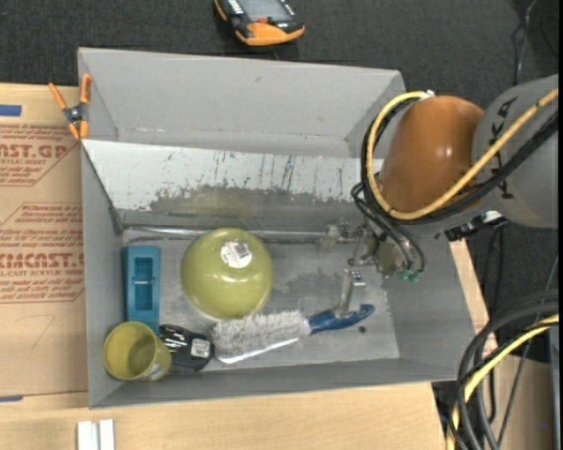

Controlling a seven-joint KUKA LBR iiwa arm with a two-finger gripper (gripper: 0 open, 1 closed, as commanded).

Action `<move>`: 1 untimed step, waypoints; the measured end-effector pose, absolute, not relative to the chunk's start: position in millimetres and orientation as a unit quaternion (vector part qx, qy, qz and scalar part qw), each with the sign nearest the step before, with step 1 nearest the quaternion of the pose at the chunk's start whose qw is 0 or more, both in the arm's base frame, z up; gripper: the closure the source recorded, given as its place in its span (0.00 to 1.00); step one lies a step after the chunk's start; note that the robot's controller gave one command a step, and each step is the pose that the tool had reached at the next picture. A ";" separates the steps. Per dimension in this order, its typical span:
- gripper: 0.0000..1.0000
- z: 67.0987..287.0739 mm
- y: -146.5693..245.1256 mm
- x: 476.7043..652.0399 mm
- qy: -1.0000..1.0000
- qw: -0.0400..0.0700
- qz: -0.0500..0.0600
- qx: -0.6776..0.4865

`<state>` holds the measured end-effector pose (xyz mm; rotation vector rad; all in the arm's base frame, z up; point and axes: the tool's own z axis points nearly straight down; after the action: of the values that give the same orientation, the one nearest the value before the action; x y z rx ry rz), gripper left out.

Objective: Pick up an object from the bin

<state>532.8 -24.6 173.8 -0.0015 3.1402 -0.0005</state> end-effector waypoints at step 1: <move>0.00 173.8 -24.6 532.8 1.000 0.001 0.000 0.000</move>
Offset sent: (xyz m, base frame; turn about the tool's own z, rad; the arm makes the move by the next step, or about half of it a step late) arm 0.0224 -0.0002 0.0035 -0.0517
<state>532.8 -24.6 173.8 -0.0015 3.1402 -0.0005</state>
